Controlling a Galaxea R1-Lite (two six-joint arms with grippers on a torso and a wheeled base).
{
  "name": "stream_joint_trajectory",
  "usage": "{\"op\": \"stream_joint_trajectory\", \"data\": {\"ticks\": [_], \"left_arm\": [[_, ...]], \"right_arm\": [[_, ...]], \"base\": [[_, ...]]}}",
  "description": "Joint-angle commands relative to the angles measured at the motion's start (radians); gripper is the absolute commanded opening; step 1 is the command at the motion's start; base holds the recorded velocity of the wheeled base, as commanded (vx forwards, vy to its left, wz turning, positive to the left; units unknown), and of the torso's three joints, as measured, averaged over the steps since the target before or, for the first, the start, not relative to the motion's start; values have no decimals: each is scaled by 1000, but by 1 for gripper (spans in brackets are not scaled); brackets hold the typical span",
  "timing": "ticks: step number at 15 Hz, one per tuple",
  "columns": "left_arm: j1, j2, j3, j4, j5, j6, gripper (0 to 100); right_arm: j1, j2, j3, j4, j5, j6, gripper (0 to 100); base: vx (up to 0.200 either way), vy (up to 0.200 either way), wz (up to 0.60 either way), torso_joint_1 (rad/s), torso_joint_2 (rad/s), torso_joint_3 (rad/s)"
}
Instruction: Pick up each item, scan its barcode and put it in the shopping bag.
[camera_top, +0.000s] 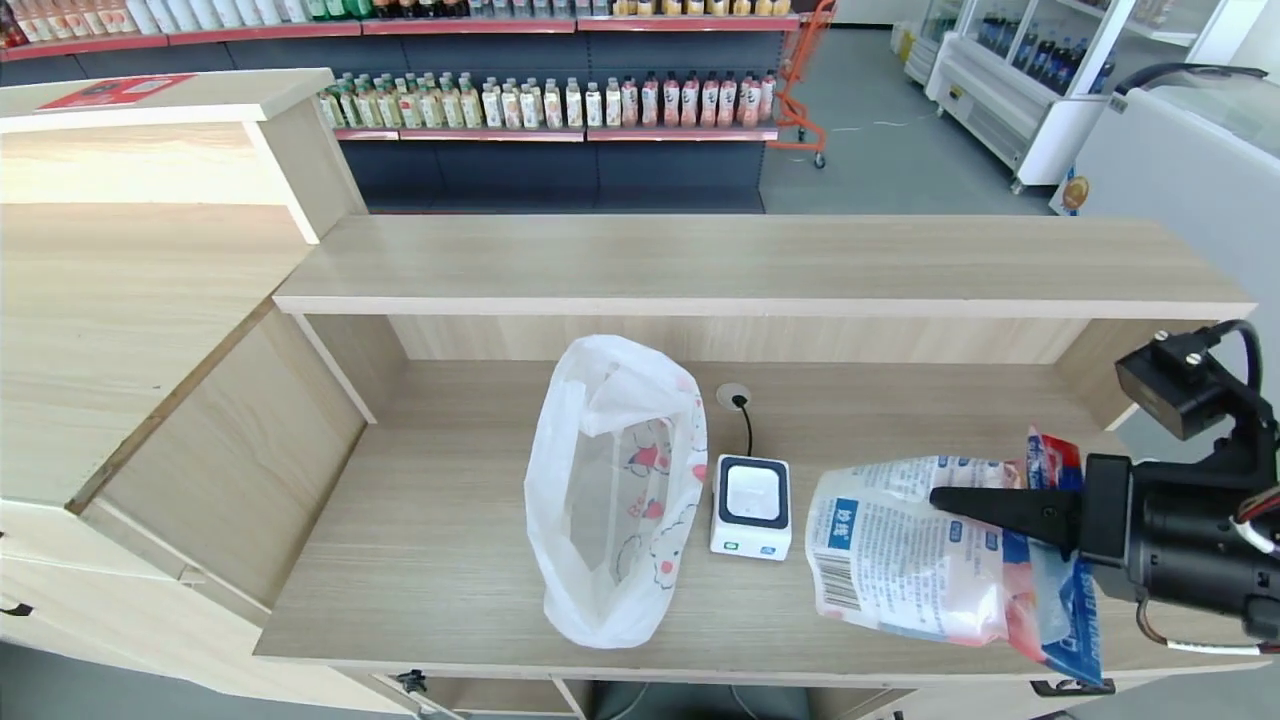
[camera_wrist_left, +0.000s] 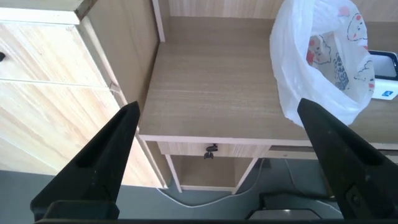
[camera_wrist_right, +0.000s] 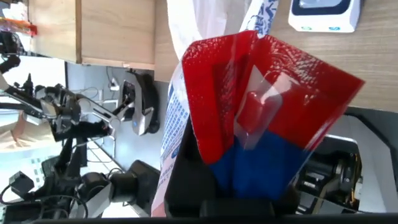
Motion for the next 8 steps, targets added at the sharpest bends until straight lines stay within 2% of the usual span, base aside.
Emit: {"op": "stream_joint_trajectory", "data": {"ticks": [1, 5, 8], "left_arm": [[0, 0, 0, 0, 0, 0, 100], [0, 0, 0, 0, 0, 0, 100], [0, 0, 0, 0, 0, 0, 100]], "right_arm": [[16, 109, -52, -1, -3, 2, 0], [60, 331, -177, -9, -134, -15, 0], [71, 489, -324, -11, -171, -32, 0]], "base": [[0, 0, 0, 0, 0, 0], [0, 0, 0, 0, 0, 0], [0, 0, 0, 0, 0, 0]]}}
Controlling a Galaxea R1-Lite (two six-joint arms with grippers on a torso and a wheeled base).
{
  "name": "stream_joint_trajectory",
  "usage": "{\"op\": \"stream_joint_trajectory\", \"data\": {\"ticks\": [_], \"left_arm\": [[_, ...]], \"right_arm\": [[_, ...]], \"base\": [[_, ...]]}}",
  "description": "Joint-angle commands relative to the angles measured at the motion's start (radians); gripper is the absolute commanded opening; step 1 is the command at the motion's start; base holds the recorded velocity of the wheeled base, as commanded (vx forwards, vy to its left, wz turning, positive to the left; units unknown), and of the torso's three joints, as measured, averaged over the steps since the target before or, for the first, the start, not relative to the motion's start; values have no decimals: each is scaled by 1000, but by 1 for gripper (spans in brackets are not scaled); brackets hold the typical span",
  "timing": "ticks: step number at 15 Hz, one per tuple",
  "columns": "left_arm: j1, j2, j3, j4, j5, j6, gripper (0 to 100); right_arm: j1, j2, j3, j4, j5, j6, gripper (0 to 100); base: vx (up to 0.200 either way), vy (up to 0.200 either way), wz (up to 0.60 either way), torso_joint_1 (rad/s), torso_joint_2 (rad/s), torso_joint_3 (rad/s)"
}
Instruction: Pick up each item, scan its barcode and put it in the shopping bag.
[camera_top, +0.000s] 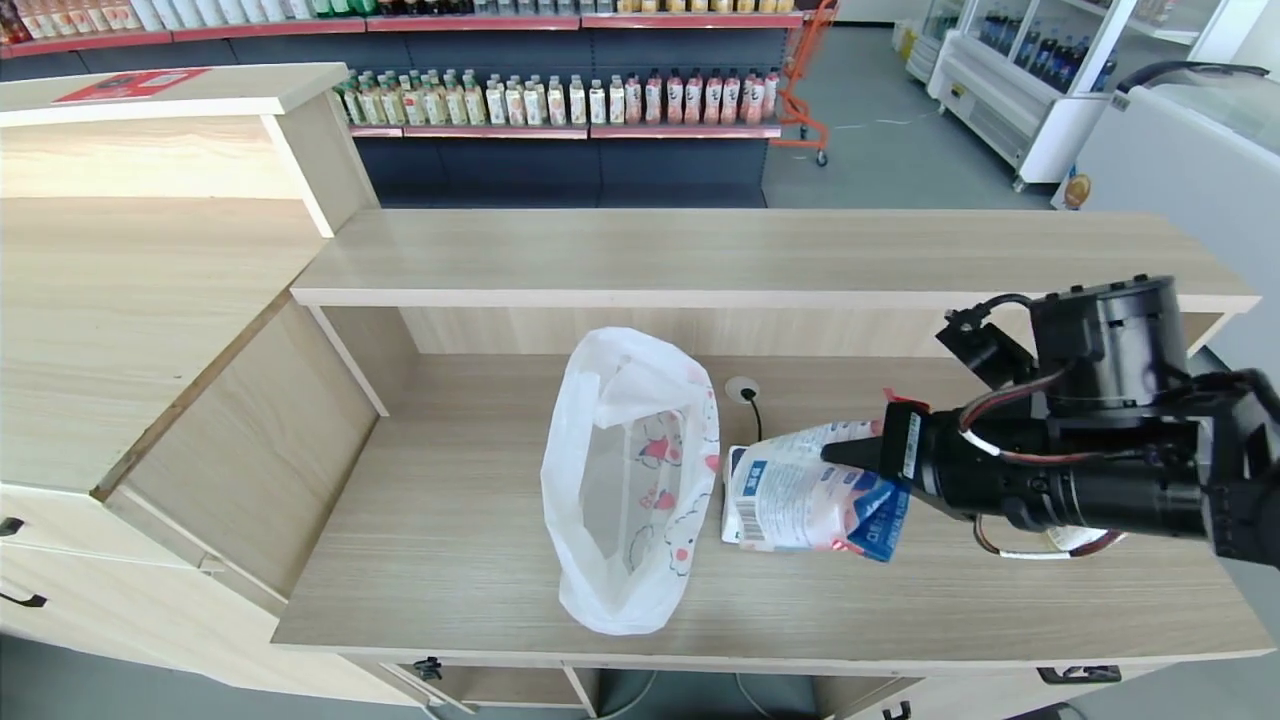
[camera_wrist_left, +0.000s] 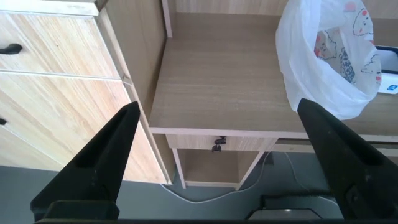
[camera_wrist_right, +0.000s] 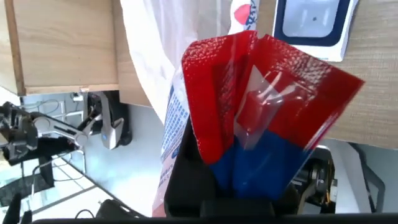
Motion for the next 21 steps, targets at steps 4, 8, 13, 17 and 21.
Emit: {"op": "stream_joint_trajectory", "data": {"ticks": [4, 8, 13, 17, 21], "left_arm": [[-1, 0, 0, 0, 0, -1, 100], [-1, 0, 0, 0, 0, -1, 100], [-1, 0, 0, 0, 0, -1, 100], [-1, 0, 0, 0, 0, -1, 100], [-1, 0, 0, 0, 0, -1, 100]], "right_arm": [[53, 365, -210, -38, -27, -121, 0], [78, 523, -239, -200, -21, -242, 0], [102, 641, -393, -230, -15, -245, 0], [98, 688, -408, -232, -15, -293, 0], [94, 693, -460, -262, -15, -268, 100]], "base": [[0, 0, 0, 0, 0, 0], [0, 0, 0, 0, 0, 0], [0, 0, 0, 0, 0, 0], [0, 0, 0, 0, 0, 0], [0, 0, 0, 0, 0, 0]]}}
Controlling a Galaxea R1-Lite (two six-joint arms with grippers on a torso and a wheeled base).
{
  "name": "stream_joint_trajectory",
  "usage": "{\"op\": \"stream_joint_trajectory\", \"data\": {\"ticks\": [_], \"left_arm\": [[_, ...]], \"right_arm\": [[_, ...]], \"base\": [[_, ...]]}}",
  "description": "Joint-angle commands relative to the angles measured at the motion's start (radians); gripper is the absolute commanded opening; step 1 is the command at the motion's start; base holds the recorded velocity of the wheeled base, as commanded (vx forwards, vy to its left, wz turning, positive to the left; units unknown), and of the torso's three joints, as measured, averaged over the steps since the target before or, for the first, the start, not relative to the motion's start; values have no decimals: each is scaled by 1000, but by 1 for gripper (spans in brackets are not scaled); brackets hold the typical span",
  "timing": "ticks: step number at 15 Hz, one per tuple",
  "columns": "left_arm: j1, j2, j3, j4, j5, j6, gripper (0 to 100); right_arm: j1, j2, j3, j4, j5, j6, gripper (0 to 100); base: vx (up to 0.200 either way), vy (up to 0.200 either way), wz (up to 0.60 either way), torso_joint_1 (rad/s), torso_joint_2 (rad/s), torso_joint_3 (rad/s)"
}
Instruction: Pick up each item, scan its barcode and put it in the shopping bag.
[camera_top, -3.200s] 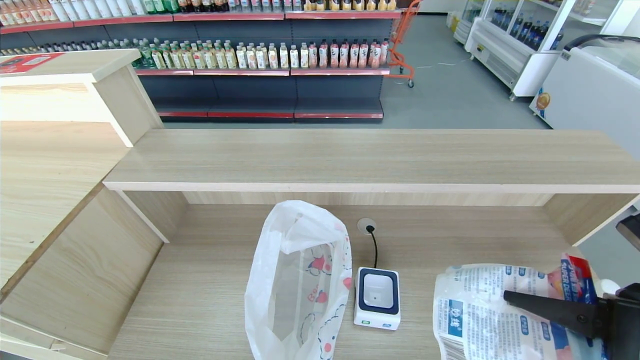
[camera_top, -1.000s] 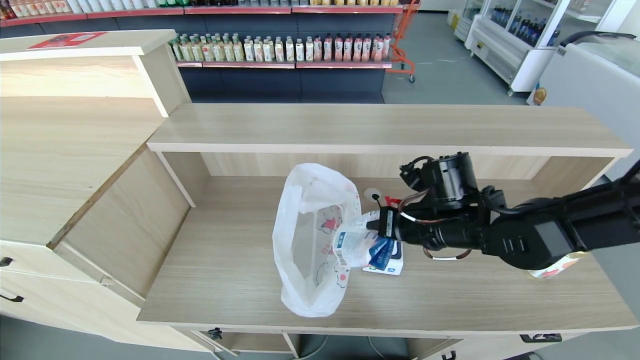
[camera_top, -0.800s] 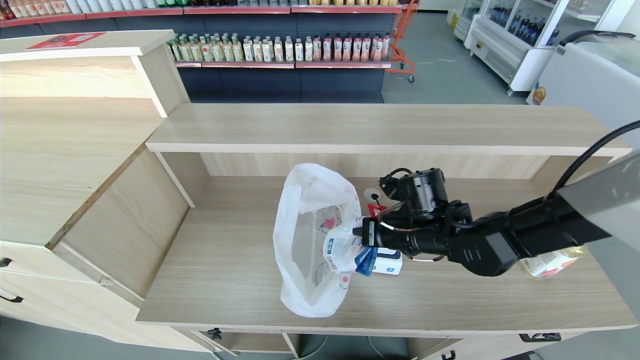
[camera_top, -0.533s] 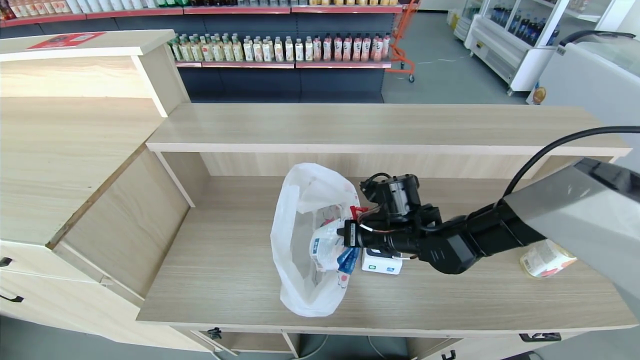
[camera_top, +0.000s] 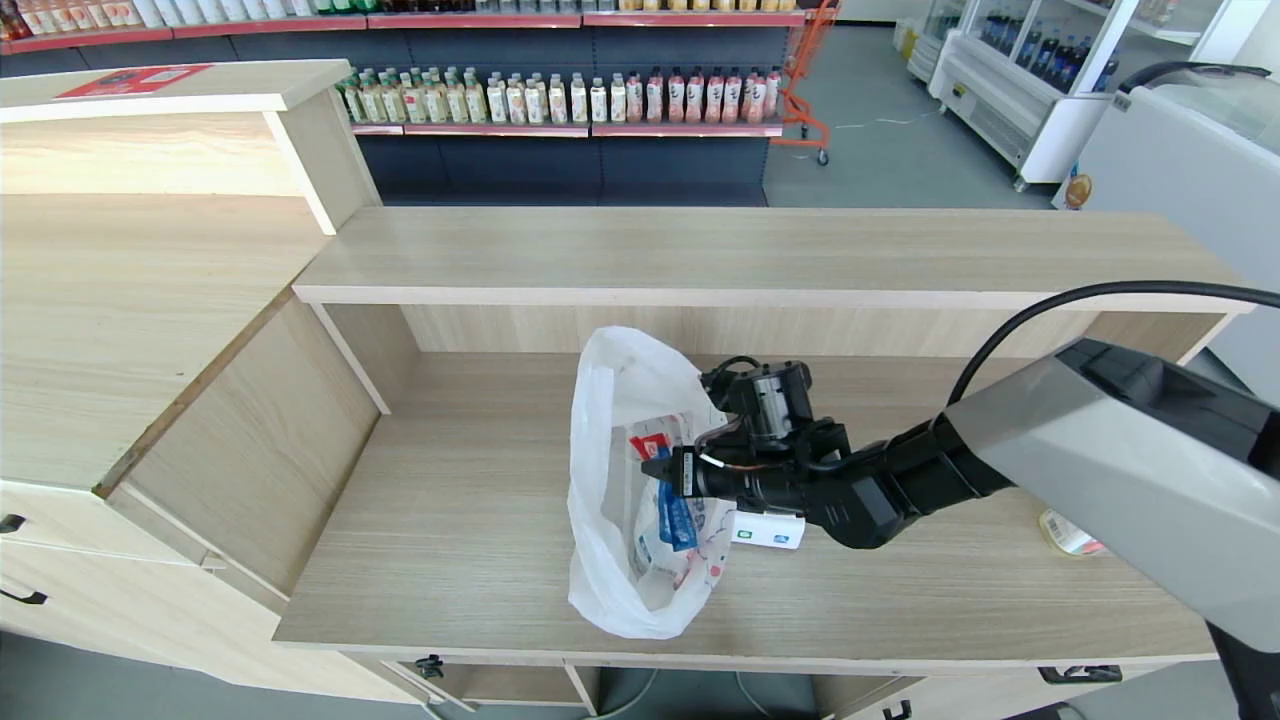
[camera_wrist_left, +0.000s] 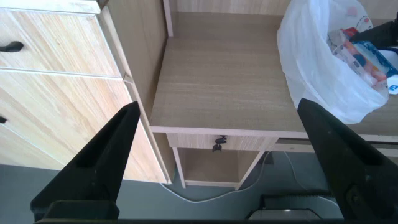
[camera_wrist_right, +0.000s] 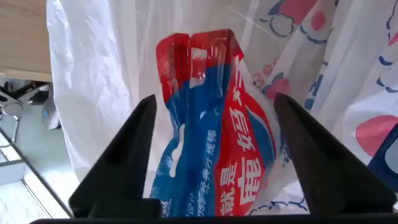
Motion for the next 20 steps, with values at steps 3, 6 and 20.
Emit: {"op": "stream_joint_trajectory", "data": {"ticks": [3, 6, 20], "left_arm": [[0, 0, 0, 0, 0, 0, 100], [0, 0, 0, 0, 0, 0, 100], [0, 0, 0, 0, 0, 0, 100]], "right_arm": [[-19, -44, -47, -11, 11, 126, 100], [-61, -116, 13, -9, 17, 211, 100], [-463, -860, 748, 80, 103, -536, 100]], "base": [[0, 0, 0, 0, 0, 0], [0, 0, 0, 0, 0, 0], [0, 0, 0, 0, 0, 0]]}}
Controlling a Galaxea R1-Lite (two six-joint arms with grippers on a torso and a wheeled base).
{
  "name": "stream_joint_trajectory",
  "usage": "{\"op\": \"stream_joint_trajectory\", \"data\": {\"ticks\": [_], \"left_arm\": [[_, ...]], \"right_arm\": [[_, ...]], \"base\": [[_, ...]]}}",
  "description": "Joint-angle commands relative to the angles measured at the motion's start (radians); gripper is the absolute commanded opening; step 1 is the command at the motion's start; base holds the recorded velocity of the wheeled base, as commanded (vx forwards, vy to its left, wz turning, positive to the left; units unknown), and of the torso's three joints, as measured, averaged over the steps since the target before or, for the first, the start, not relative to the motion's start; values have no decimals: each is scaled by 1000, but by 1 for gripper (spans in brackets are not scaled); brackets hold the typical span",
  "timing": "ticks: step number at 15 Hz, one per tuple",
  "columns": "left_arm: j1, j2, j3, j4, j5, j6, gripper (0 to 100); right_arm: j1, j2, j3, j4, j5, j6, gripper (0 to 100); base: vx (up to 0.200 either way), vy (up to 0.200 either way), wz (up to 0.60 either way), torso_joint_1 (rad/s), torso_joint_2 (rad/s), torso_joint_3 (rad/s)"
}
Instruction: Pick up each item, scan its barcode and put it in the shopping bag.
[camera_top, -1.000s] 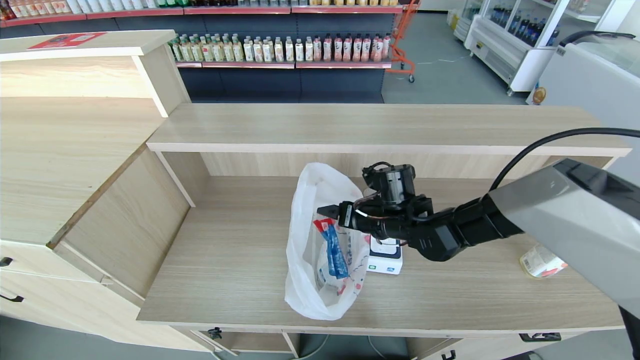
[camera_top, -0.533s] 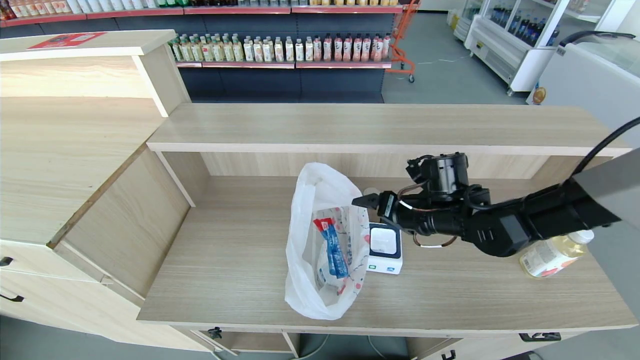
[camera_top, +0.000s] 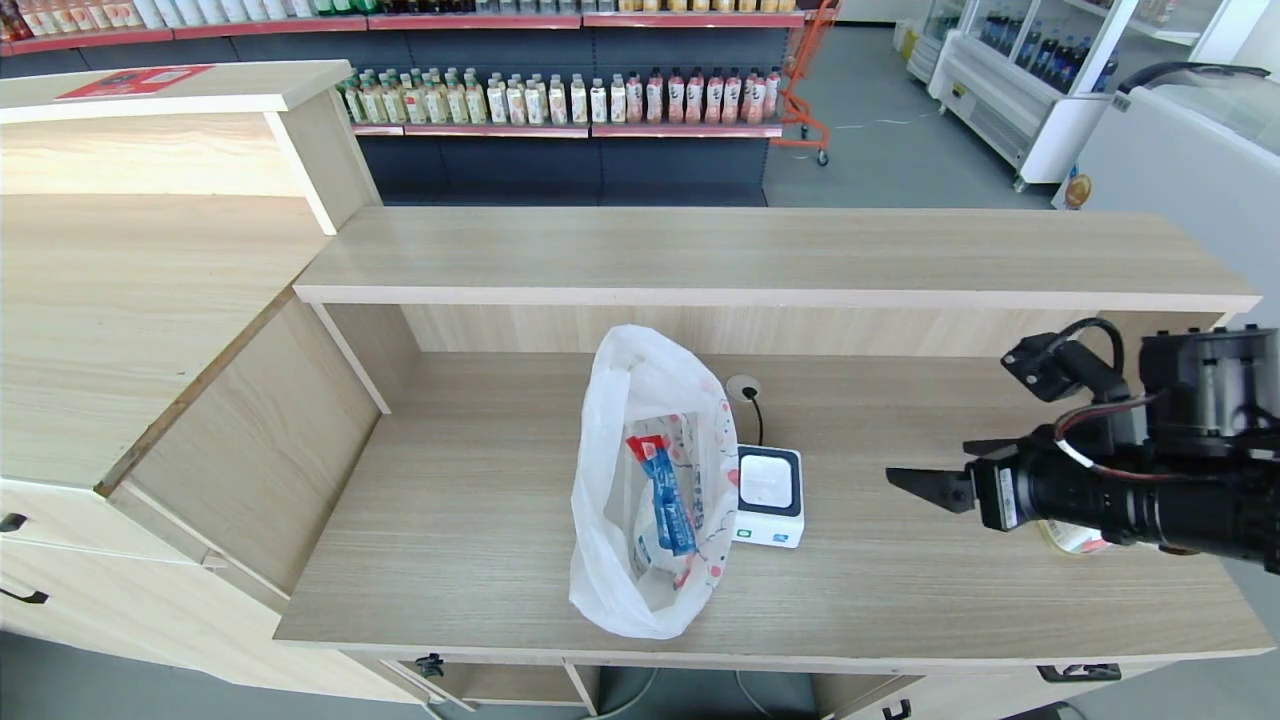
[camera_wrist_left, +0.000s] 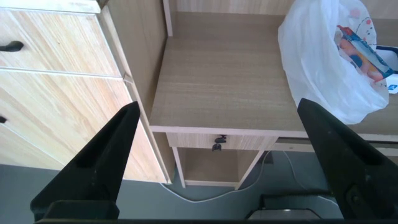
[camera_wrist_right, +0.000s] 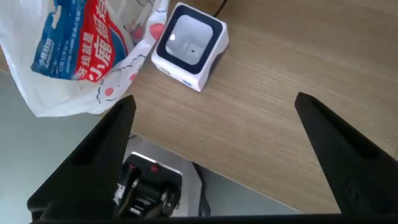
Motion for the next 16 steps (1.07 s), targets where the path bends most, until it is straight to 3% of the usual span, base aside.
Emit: {"op": "stream_joint_trajectory", "data": {"ticks": [1, 11, 16], "left_arm": [[0, 0, 0, 0, 0, 0, 100], [0, 0, 0, 0, 0, 0, 100], [0, 0, 0, 1, -2, 0, 100]], "right_arm": [[-61, -128, 88, -2, 25, -56, 100], [-71, -174, 131, 0, 50, 82, 100], [-84, -172, 166, 0, 47, 82, 100]], "base": [[0, 0, 0, 0, 0, 0], [0, 0, 0, 0, 0, 0], [0, -200, 0, 0, 4, 1]]}}
